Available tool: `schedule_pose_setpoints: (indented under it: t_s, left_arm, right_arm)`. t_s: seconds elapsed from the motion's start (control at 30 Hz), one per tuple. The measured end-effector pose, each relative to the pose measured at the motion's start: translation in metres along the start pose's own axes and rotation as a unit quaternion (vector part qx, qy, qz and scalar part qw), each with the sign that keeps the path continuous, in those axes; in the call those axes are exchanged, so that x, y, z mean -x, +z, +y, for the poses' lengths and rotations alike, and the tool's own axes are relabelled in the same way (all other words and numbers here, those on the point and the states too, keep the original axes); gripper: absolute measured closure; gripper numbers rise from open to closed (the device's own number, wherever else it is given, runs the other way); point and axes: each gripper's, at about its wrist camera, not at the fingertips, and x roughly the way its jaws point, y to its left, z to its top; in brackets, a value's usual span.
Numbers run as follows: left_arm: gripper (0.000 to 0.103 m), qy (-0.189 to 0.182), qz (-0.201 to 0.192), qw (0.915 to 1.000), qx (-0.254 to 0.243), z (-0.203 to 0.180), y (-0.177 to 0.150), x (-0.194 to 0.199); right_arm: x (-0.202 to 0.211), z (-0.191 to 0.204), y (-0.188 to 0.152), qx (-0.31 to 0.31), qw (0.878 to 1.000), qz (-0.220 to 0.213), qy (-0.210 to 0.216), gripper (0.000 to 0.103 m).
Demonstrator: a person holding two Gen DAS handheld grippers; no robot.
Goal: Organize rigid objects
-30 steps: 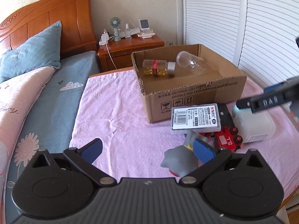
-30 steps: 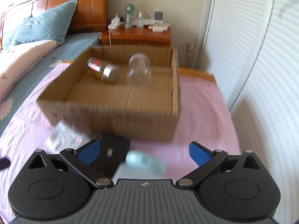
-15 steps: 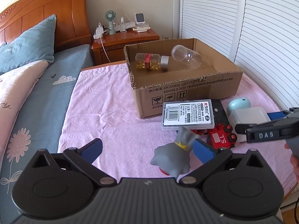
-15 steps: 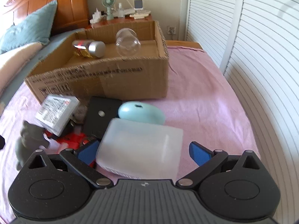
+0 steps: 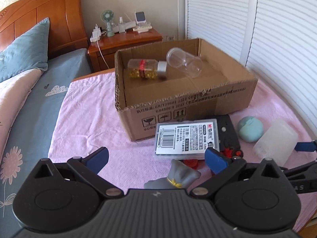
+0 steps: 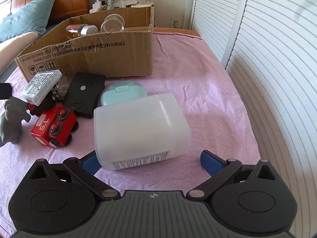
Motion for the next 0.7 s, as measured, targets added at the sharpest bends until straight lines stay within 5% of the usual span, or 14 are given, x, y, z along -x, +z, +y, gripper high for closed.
schedule_pose_setpoints:
  t_s: [0.7]
  left_arm:
    - [0.001,-0.038,0.05,0.998,-0.003,0.012,-0.044,0.006]
  right_arm:
    - [0.001,-0.001,-0.005,0.012,1.0,-0.022,0.01,0.0]
